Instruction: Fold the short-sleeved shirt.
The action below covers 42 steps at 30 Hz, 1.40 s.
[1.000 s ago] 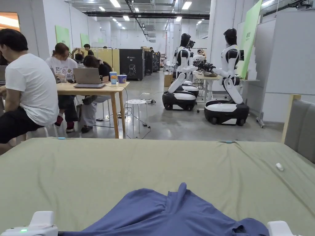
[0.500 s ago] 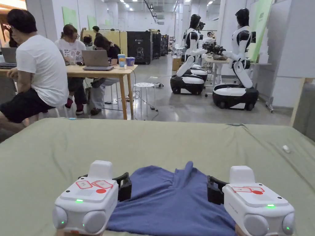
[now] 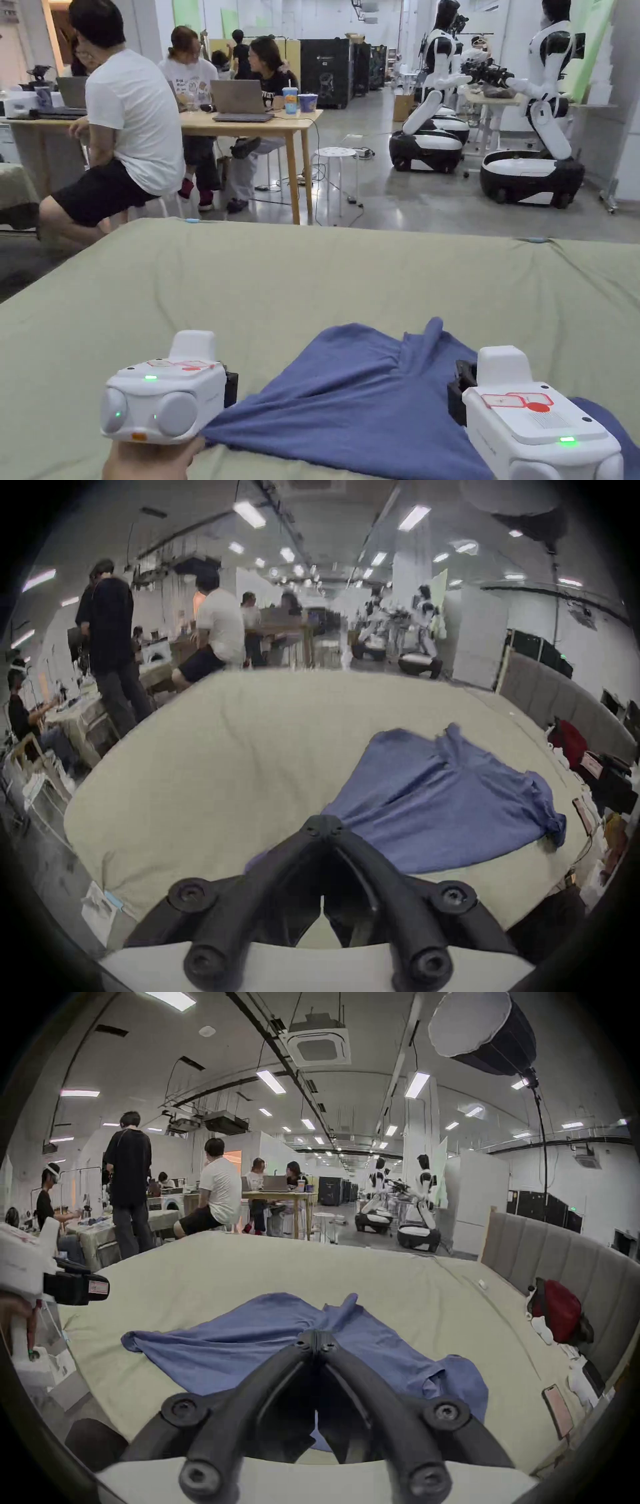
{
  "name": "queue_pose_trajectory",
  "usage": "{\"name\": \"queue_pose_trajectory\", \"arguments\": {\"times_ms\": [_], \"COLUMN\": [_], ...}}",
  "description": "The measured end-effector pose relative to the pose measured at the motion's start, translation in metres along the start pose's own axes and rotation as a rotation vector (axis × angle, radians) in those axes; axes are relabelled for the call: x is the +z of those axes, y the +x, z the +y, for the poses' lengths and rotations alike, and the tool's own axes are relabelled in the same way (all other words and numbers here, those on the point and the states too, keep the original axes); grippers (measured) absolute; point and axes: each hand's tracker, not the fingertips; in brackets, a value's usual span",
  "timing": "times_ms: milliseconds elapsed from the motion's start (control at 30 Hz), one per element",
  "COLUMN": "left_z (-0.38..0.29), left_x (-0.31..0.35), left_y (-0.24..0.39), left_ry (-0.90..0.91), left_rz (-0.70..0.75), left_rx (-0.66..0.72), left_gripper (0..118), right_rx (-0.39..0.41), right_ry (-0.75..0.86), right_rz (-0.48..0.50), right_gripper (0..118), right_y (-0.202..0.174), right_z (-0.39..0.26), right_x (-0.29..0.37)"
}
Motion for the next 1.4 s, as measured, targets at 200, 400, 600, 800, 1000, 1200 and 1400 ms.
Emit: {"name": "queue_pose_trajectory", "arguments": {"times_ms": [200,400,600,800,1000,1200,1400], "left_z": [0.003,-0.005,-0.023,-0.036,-0.027,-0.004,-0.007], "left_x": [-0.062,-0.099,-0.130,-0.149,-0.134,-0.098,-0.103], "left_y": [-0.059,-0.079,-0.074,-0.066,-0.054,-0.044,-0.039], "left_ry": [-0.186,-0.283,-0.338,-0.386,-0.365,-0.225,-0.211], "left_rz": [-0.013,-0.059,-0.065,-0.053,-0.039,-0.062,-0.063], "left_rx": [0.066,0.132,0.076,0.067,0.018,0.005,-0.010], "left_gripper": [0,100,84,0,0,0,0], "right_rx": [0.000,-0.001,0.003,0.003,-0.008,0.051,0.065], "right_ry": [-0.050,-0.090,-0.116,-0.146,-0.170,-0.238,-0.363], "right_rz": [0.036,0.047,0.050,0.036,0.013,-0.054,-0.140], "right_gripper": [0,0,0,0,0,0,0], "right_y": [-0.012,-0.014,-0.012,-0.002,0.017,0.061,0.121], "right_z": [-0.009,-0.015,-0.017,-0.025,-0.026,-0.020,-0.009], "right_x": [-0.032,-0.057,-0.070,-0.078,-0.084,-0.112,-0.171]}}
